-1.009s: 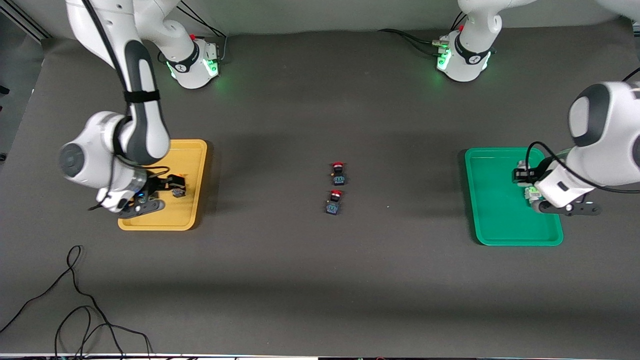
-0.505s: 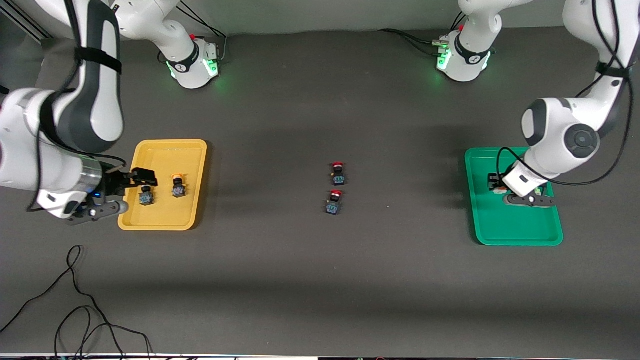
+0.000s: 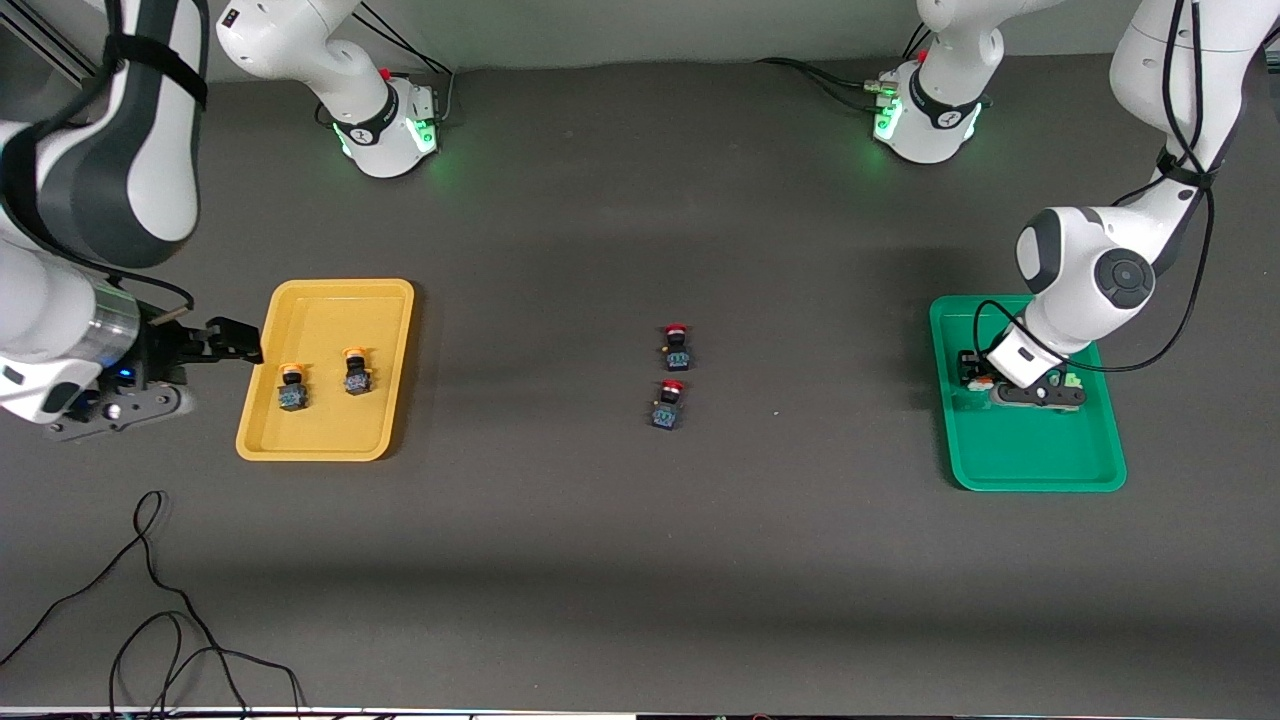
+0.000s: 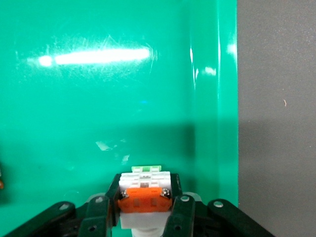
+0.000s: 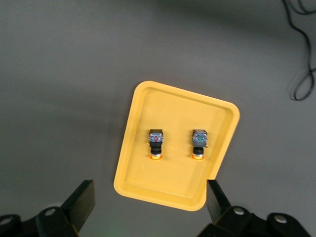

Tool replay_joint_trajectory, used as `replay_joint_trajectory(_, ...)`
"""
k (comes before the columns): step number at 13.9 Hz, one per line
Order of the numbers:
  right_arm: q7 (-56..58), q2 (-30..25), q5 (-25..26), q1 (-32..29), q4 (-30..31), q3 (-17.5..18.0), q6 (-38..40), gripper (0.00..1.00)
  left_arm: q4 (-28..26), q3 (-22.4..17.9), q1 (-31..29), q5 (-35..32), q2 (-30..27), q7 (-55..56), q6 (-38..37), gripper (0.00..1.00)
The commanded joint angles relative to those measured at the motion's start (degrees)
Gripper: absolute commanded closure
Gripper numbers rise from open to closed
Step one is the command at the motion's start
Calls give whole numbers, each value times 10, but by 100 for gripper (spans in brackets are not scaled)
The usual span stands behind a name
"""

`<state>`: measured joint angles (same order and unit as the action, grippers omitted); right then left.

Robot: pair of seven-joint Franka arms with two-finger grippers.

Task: Place green and yellow buttons in trays
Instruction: 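Release the blue switch in the yellow tray while the left gripper lowers the orange switch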

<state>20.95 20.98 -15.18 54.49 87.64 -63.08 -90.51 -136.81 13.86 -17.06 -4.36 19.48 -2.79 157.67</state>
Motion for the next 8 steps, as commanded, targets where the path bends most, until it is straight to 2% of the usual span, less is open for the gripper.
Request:
replay_joint_trajectory(1, -78, -79, 77, -94, 2, 138, 12, 0, -9, 6, -6, -6, -2, -5, 6, 1)
replay_joint_trajectory(3, -121, -124, 126, -207, 15, 279, 12, 0, -4, 6, -6, -6, -9, -5, -8, 0)
replay_joint_trajectory(4, -132, -139, 134, -254, 26, 332, 11, 0, 2, 6, -6, -6, -19, -5, -27, 0)
replay_joint_trajectory(6, -146, -161, 135, -319, 44, 393, 8, 0, 19, 7, -4, -6, -64, -4, -98, 0)
replay_joint_trajectory(8, -146, -179, 136, -385, 55, 449, 4, 0, 71, 11, 1, -7, -118, -5, -231, 0)
